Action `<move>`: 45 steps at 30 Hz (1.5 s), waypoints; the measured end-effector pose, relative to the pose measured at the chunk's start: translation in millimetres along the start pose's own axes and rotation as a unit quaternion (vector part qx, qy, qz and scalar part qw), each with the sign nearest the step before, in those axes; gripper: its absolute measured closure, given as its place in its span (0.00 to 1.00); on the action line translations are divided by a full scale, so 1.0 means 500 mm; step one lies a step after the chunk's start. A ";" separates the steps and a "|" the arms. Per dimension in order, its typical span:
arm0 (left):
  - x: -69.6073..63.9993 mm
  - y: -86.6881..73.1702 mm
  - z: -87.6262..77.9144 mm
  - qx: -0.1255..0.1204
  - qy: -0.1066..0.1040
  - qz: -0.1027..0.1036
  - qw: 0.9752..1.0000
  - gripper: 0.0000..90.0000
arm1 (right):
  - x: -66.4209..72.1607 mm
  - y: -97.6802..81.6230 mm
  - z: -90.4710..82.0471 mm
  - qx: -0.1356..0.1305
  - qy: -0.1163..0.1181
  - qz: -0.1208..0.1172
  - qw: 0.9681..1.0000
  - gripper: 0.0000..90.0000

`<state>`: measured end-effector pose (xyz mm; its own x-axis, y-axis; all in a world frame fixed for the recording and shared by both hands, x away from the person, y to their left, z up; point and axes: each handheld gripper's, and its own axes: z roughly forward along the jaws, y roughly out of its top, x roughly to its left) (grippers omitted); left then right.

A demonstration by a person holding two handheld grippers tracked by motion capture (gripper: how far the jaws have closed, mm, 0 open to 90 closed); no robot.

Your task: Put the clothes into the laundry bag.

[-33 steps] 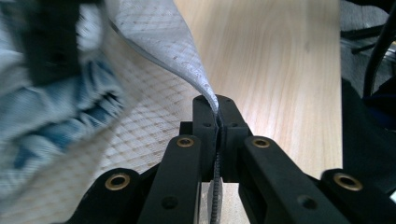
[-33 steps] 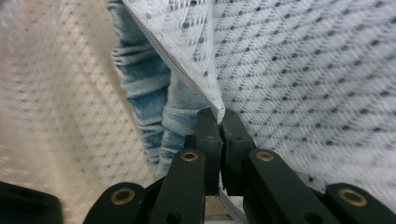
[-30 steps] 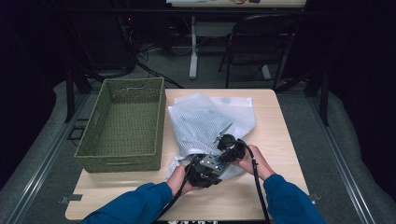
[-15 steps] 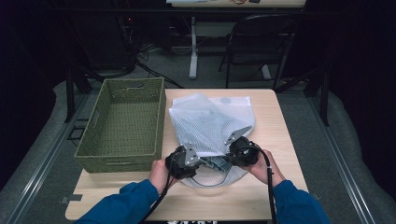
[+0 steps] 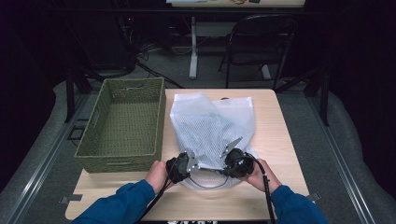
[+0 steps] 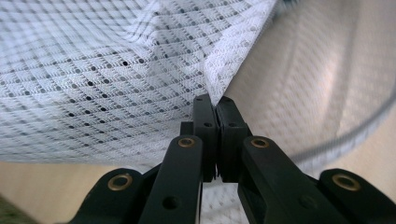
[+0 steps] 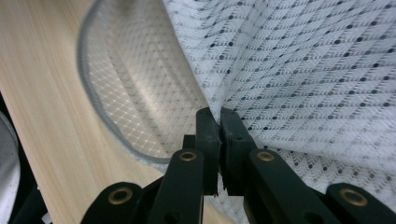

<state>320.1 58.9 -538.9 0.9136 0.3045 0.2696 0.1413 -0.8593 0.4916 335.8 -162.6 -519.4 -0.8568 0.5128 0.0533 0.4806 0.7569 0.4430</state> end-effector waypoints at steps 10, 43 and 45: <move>-0.010 -0.006 0.025 0.047 -0.064 0.014 0.997 0.99 | 0.003 -0.018 0.048 0.069 0.034 -0.009 0.997 0.92; 0.034 -0.080 -0.199 -0.073 -0.021 -0.119 0.990 0.06 | -0.042 -0.086 -0.114 -0.081 -0.048 0.083 0.992 0.07; 0.036 -0.097 -0.219 -0.079 -0.001 -0.130 0.988 0.06 | -0.044 -0.096 -0.126 -0.090 -0.066 0.097 0.989 0.07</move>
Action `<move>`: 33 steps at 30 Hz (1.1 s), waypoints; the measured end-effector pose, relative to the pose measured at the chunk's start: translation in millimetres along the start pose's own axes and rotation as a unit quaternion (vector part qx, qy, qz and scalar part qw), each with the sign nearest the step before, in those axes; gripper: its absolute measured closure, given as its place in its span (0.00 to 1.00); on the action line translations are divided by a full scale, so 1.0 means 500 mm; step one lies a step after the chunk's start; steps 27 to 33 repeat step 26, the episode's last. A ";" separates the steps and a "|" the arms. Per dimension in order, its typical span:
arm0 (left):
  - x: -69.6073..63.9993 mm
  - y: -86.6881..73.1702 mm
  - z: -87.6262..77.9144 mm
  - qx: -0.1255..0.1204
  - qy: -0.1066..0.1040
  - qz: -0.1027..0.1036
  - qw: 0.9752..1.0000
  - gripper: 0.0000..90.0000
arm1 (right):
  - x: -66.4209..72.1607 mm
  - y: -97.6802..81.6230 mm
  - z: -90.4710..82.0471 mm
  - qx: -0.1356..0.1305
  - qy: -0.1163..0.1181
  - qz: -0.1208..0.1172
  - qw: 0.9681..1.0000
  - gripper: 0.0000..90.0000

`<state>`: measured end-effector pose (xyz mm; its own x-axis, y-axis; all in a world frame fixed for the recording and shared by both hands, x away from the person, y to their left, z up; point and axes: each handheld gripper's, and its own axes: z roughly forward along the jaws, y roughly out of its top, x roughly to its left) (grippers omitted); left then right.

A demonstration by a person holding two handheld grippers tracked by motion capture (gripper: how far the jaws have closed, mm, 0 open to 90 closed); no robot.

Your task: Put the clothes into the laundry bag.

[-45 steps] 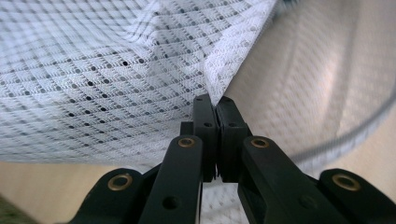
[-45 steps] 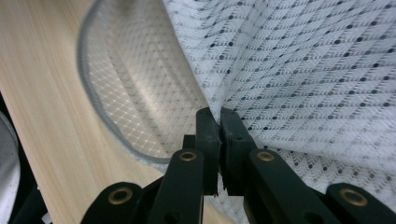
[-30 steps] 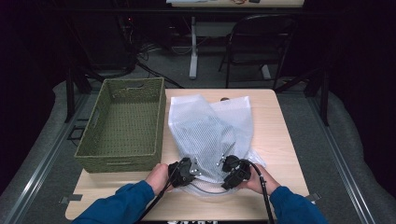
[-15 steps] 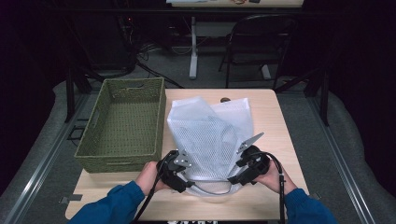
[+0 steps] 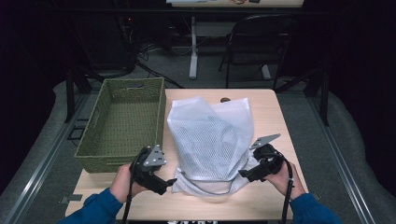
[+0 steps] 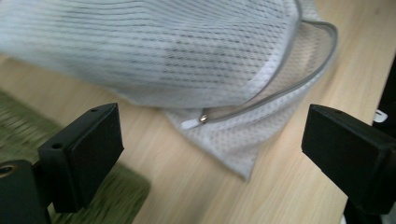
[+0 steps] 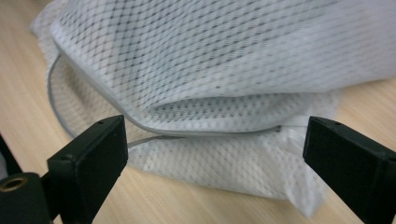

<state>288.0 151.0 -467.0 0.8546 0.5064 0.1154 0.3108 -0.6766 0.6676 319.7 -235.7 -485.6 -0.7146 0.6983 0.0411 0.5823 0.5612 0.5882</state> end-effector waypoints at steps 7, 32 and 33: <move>0.034 -0.063 -0.071 -0.011 0.061 -0.048 0.997 0.04 | -0.016 -0.027 -0.039 -0.019 -0.045 0.038 0.998 0.07; 0.072 -0.179 -0.126 -0.017 0.121 -0.132 0.984 0.00 | -0.037 -0.117 -0.083 -0.021 -0.114 0.121 0.986 0.00; 0.072 -0.179 -0.126 -0.017 0.121 -0.132 0.984 0.00 | -0.037 -0.117 -0.083 -0.021 -0.114 0.121 0.986 0.00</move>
